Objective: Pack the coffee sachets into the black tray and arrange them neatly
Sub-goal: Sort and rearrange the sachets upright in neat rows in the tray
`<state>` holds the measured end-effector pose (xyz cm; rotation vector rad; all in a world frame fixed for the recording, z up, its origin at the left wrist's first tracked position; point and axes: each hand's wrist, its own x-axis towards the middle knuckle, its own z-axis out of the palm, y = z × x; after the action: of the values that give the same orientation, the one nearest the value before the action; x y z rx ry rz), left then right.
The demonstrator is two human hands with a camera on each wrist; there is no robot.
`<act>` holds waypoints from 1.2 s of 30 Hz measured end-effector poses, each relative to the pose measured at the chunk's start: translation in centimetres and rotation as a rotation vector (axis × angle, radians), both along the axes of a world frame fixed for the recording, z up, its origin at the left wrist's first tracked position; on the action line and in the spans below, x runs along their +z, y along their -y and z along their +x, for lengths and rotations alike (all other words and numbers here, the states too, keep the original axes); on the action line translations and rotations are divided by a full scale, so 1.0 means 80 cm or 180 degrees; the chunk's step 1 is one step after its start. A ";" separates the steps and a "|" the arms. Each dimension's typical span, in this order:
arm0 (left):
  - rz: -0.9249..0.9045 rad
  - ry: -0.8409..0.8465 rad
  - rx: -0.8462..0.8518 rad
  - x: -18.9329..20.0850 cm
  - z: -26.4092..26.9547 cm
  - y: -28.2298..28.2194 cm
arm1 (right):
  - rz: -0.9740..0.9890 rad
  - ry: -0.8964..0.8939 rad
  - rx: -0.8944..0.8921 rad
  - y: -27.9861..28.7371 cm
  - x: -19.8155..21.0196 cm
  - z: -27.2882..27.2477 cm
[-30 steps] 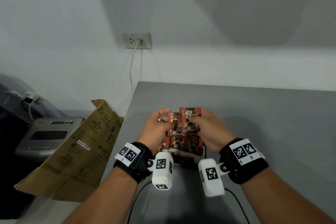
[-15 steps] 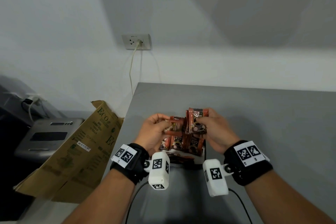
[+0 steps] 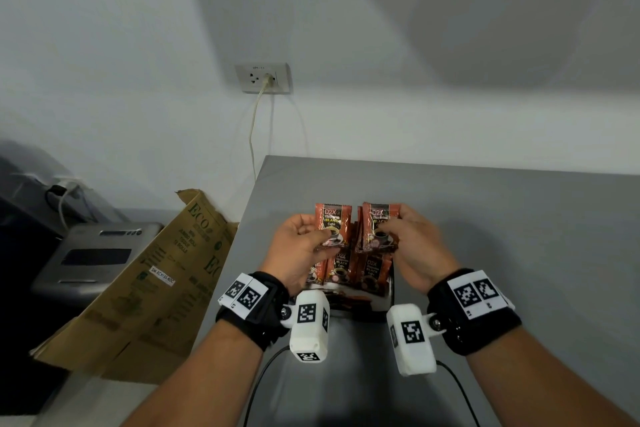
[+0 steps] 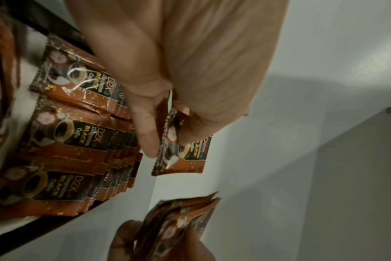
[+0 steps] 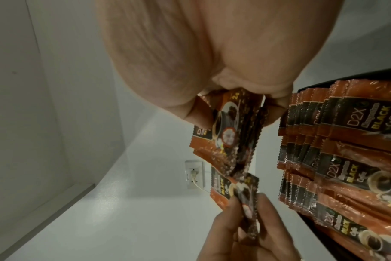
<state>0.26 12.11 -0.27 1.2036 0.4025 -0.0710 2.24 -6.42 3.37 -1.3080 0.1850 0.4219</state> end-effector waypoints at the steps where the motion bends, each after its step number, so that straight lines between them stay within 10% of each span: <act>1: -0.0023 -0.0020 -0.0001 0.001 -0.001 0.002 | 0.0000 0.0102 -0.0001 -0.001 0.000 0.000; 14: -0.1009 -0.0520 -0.0473 0.014 -0.004 0.027 | -0.2653 0.1758 0.1355 -0.023 -0.009 -0.010; 21: -0.1227 -0.0336 -0.0824 0.021 -0.007 0.023 | -0.3109 0.2822 0.2359 -0.015 0.007 -0.016; 36: -0.0765 -0.0077 -0.0697 0.019 -0.015 0.032 | -0.2612 0.2433 0.1961 -0.018 0.002 -0.012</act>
<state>-0.93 9.57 1.25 1.0059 0.2733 -0.3146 1.25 -4.97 3.51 -2.2470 -0.7852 0.3334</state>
